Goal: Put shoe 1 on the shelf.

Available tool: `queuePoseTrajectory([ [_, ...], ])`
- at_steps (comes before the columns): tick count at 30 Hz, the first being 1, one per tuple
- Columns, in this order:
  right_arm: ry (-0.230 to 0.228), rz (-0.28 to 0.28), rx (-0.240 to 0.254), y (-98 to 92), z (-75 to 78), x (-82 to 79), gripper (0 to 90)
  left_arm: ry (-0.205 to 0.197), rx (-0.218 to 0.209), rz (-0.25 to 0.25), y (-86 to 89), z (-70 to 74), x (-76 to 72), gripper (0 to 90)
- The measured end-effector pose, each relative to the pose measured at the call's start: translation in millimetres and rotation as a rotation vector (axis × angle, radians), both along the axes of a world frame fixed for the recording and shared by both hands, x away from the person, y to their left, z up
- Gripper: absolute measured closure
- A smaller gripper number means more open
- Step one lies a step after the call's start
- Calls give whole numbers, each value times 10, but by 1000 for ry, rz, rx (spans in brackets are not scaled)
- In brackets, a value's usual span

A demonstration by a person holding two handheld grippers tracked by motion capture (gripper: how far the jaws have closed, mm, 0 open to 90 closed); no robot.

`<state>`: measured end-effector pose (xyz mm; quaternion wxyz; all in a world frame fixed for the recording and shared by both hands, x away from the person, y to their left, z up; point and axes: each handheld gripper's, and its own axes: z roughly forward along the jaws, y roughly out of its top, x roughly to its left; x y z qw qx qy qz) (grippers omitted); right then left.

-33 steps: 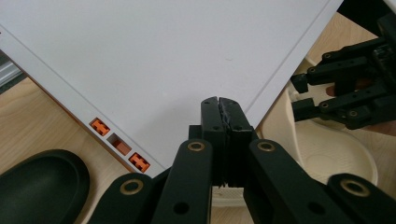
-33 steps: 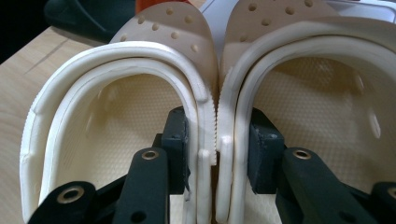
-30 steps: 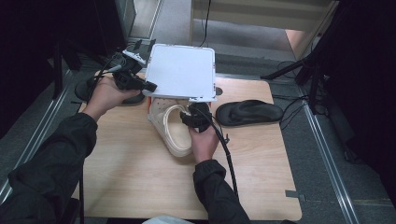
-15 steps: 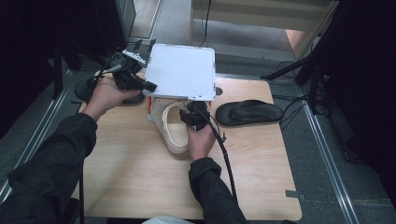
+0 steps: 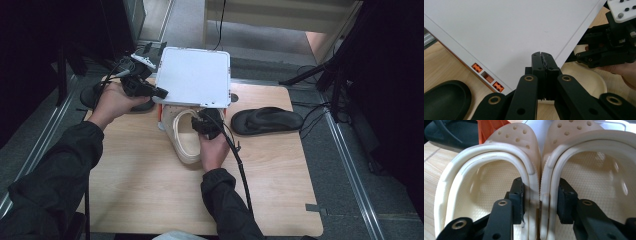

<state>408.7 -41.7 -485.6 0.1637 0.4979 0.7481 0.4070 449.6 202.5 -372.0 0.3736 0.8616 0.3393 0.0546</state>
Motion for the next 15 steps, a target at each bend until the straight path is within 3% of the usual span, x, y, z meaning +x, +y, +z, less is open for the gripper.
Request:
queuePoseTrajectory([
  [5, -20, 12, -13, 8, 28, -28, 588, 0, 1, 0, 2, 0, 2, 900],
  [15, 0, 40, -3, -80, 135, -100, 574, 6, -2, 6, -4, 2, 4, 900],
])
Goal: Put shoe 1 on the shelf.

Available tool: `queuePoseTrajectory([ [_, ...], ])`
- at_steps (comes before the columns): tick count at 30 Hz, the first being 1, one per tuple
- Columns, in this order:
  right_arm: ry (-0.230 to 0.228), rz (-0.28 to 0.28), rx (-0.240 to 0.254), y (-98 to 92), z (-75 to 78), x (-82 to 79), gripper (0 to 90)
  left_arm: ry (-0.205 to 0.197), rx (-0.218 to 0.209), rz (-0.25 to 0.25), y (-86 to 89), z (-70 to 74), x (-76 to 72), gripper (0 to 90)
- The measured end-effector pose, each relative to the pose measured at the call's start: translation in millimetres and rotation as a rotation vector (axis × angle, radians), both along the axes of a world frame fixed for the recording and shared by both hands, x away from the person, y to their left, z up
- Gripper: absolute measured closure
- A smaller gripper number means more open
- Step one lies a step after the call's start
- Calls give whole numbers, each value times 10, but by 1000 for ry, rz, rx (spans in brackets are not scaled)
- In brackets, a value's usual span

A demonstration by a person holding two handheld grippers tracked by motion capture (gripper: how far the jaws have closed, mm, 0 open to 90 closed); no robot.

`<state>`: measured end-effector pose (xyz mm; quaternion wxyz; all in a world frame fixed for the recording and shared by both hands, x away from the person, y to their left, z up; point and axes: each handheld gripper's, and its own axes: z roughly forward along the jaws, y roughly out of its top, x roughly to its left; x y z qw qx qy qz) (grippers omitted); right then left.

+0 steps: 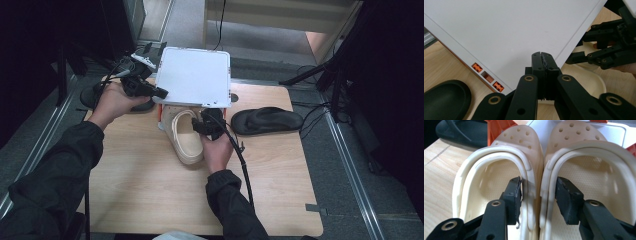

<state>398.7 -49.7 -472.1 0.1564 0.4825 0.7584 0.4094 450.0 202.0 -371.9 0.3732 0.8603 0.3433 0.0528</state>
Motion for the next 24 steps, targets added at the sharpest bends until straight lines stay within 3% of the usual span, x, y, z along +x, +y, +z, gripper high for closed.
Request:
queuePoseTrajectory([
  [6, -4, 35, 39, -147, 134, -140, 612, 2, 4, 3, -6, 3, -1, 900],
  [11, 20, 74, 83, -282, 112, -319, 719, 1, 7, 6, -7, 5, -5, 900],
  [14, 43, 107, 128, -376, 68, -418, 844, 2, 5, 6, -8, 4, -4, 900],
  [16, 45, 122, 119, -415, 44, -492, 900, 4, 4, 5, -8, 4, 0, 900],
  [24, 30, 186, 95, -452, -7, -806, 900, 2, 9, 6, -12, 7, -5, 900],
])
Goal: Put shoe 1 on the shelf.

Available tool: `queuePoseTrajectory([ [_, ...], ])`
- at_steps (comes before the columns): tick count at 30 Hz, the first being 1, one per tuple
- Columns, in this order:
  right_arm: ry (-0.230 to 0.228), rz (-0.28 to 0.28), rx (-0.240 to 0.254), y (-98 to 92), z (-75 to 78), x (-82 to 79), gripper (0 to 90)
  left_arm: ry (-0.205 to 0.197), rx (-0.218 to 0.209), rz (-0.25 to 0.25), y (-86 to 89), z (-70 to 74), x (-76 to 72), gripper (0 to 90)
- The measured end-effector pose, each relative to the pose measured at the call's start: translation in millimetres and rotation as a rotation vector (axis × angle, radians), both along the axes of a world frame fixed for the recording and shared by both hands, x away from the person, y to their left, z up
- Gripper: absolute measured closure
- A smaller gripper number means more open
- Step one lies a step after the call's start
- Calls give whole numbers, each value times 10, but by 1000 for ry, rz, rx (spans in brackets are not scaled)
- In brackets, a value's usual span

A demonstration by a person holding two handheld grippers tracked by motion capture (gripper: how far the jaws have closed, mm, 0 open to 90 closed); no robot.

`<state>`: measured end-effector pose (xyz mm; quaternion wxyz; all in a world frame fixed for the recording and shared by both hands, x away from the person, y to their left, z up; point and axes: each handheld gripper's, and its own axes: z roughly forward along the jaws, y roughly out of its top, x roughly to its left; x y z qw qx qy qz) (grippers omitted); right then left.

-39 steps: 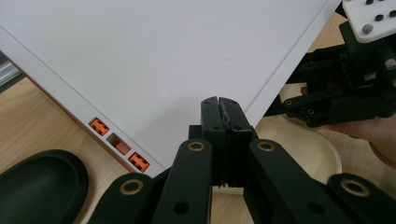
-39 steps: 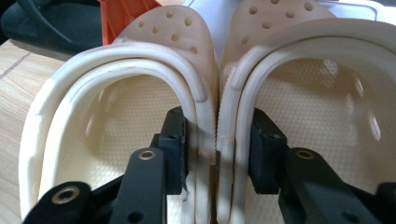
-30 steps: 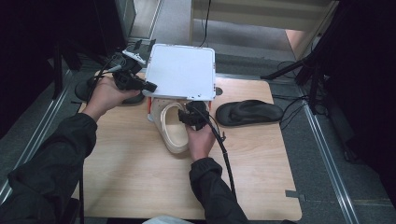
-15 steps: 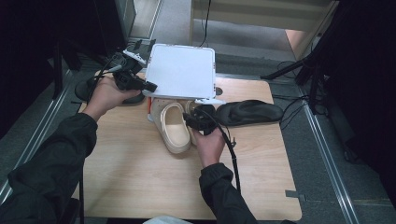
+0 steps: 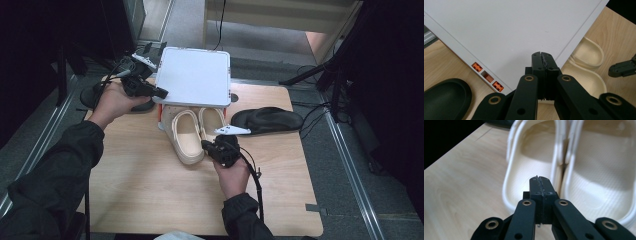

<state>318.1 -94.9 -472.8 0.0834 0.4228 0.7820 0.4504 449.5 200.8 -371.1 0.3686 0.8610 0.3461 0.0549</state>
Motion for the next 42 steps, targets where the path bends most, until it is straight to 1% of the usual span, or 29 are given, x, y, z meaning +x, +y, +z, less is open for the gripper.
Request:
queuePoseTrajectory([
  [4, -18, 39, -27, 23, -58, -145, 900, 4, -4, -1, 8, -1, 7, 900],
  [5, -13, 43, -28, 30, -75, -171, 900, 6, -6, -1, 9, -2, 8, 900],
  [7, -20, 53, -34, 42, -141, -225, 900, 7, -5, -1, 7, -1, 9, 900],
  [11, -3, 63, -30, 68, -248, -273, 900, 6, -4, 3, -2, -1, 5, 900],
  [12, -3, 67, -33, 80, -269, -283, 900, 7, -3, 3, -2, 0, 5, 900],
  [14, -14, 74, -23, 95, -306, -304, 900, 8, -6, 3, 1, -1, 7, 900],
  [15, -19, 74, -31, 104, -323, -311, 900, 9, -8, 3, 2, -1, 8, 900],
  [18, -4, 87, -32, 122, -379, -309, 900, 9, -8, 3, 3, -2, 8, 900],
  [21, 4, 88, -44, 138, -423, -299, 900, 9, -9, 3, 2, -3, 8, 900],
  [22, -1, 84, -47, 142, -428, -295, 900, 8, -8, 2, 1, -2, 7, 900],
  [25, 2, 88, -38, 164, -443, -271, 900, 4, 1, 2, -2, 2, 3, 900],
  [27, 3, 86, -50, 184, -448, -260, 900, 7, -1, 2, -6, 1, 2, 900],
  [28, 10, 85, -44, 194, -447, -257, 900, 7, -1, 2, -7, 1, 2, 900],
  [32, 3, 88, -40, 246, -429, -249, 900, 10, -3, 5, -9, 1, 4, 900],
  [35, 5, 98, -50, 304, -401, -231, 900, 10, -3, 3, -12, 2, 3, 900],
  [38, -8, 102, -49, 368, -367, -203, 900, 9, -3, 3, -19, 1, 1, 900],
  [42, -11, 95, -51, 450, -384, -159, 900, 9, -3, 4, -21, 1, 1, 900],
])
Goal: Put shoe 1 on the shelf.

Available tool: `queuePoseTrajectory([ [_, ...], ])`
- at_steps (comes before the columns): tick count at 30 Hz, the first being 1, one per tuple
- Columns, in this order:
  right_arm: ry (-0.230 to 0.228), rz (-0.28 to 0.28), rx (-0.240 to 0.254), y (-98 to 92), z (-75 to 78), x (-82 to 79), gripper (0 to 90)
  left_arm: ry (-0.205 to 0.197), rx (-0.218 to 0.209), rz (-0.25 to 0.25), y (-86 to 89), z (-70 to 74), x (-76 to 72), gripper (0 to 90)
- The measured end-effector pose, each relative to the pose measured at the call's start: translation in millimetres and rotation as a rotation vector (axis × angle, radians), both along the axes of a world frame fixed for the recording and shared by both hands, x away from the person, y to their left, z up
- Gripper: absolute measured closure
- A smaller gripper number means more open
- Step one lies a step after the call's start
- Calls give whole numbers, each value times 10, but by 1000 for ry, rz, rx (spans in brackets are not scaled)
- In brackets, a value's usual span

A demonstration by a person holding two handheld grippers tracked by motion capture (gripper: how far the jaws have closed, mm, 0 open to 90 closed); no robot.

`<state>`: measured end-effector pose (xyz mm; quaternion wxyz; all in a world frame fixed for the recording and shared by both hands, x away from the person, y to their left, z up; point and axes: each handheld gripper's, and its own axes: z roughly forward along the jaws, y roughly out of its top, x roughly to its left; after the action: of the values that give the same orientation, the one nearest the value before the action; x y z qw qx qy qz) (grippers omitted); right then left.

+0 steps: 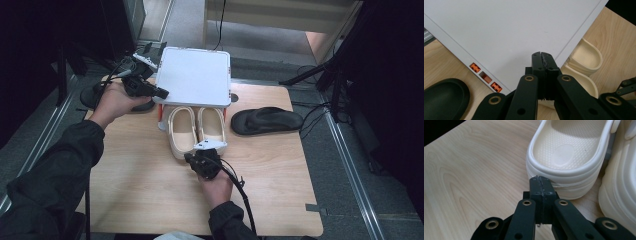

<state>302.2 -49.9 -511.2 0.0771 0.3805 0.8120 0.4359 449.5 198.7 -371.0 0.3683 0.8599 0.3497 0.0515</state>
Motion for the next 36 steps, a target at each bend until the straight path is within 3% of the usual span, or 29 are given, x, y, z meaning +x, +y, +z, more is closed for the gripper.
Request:
queuePoseTrajectory([
  [12, 25, -46, 10, 231, -34, 271, 900, 2, 0, -1, 5, 0, 2, 900],
  [13, 17, -37, 14, 252, -29, 294, 900, 0, 1, 0, 5, 0, 1, 900],
  [17, -36, -28, -51, 387, -9, 333, 900, -2, 2, -1, 4, 0, -1, 900],
  [20, -47, -46, -18, 422, -14, 397, 900, -2, 4, 0, 2, 1, -3, 900],
  [24, -58, -66, -44, 481, -3, 509, 900, -2, 1, -1, 2, -1, -2, 900],
  [28, -10, -109, -5, 506, 7, 656, 900, -1, 1, 1, 2, -1, -3, 900],
  [36, -6, -169, 2, 574, -2, 824, 900, -1, 1, 1, 9, -1, -3, 900],
])
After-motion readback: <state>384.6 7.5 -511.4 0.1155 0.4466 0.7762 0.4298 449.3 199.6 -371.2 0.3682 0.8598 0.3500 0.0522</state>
